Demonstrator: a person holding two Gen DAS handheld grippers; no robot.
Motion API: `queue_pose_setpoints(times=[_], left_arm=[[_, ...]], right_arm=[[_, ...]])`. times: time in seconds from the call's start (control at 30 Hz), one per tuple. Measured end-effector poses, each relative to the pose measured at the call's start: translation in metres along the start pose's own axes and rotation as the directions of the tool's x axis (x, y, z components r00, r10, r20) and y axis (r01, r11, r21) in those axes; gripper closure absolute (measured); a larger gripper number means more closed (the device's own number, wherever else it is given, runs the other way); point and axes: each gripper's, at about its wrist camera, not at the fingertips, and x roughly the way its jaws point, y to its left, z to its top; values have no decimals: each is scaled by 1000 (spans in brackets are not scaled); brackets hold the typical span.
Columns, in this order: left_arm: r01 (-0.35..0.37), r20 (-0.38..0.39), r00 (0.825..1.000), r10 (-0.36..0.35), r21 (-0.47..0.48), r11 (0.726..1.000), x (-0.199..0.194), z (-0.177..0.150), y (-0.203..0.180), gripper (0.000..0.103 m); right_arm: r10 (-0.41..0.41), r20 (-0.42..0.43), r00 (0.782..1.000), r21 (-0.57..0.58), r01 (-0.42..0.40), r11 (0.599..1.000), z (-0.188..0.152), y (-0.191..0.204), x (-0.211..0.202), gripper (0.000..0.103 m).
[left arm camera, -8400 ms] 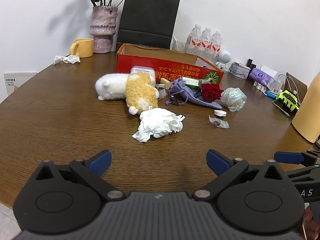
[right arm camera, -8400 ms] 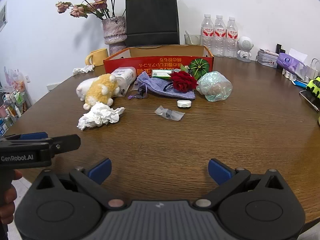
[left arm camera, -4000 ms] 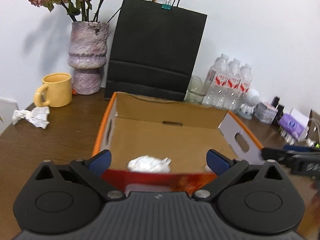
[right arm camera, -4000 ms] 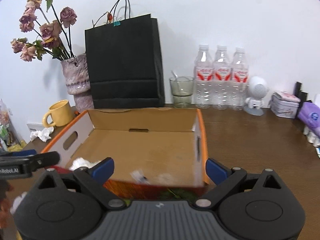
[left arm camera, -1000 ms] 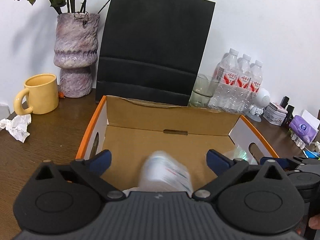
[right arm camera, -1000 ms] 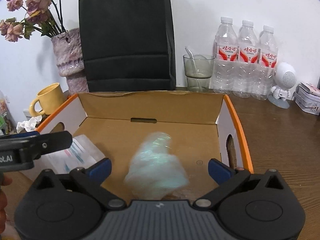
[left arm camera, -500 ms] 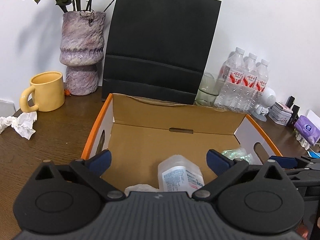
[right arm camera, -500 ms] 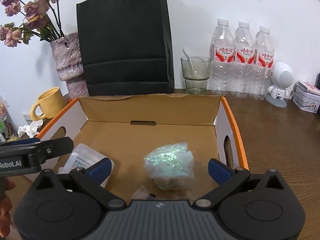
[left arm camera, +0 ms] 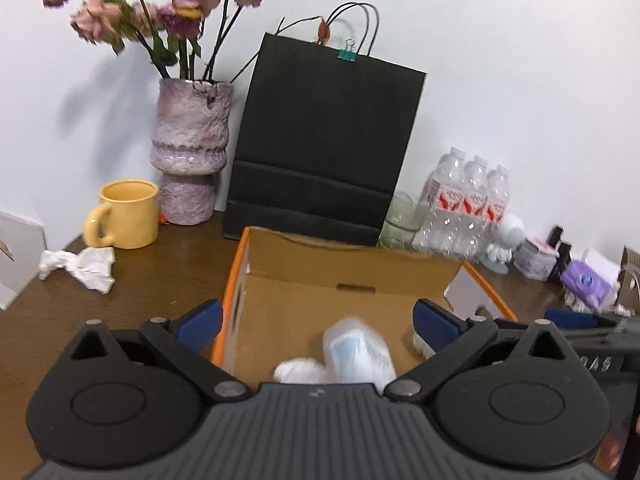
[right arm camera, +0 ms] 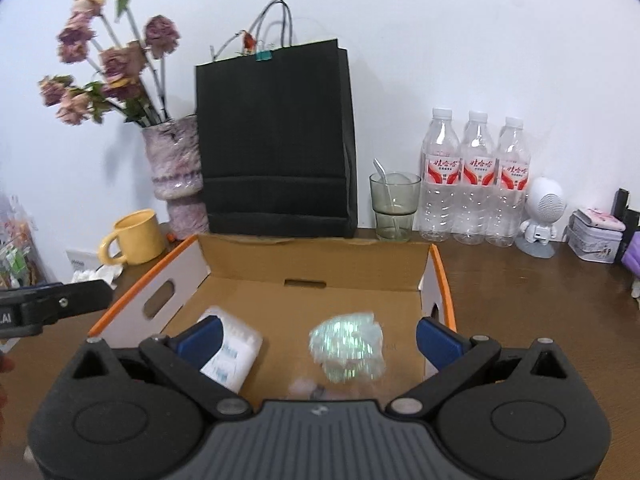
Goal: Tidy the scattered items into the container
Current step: 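Grasp the plush toy with the left gripper while the right grasps the white round case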
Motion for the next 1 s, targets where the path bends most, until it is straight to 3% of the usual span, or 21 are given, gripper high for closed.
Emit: queue_pose_setpoints(times=[0.3,0.53,0.7,0.9,1.0], left_arm=[[2,-63,998,1,43,999,-58,-62,5,0],[5,-103,995,0,47,999,-84,-99,-3,0],[-18,-133,991,21,25,1000,-92,-119,-6,7],[-22,-199,980,19,-13,1000,-80,-133,-7,20],[-31,-207,978,29,-6,999,-74,-134,-11,25]], right_arm=[[-38,-40,998,-28,37,999,-71,4,-60,0],[-44,-121,992,-7,43,999,-124,4,-77,1],[-55,-136,989,-14,54,998,-142,10,-80,5],[-52,-143,988,-13,50,999,-148,16,-79,18],[-59,-151,987,-4,60,998,-149,16,-75,33]])
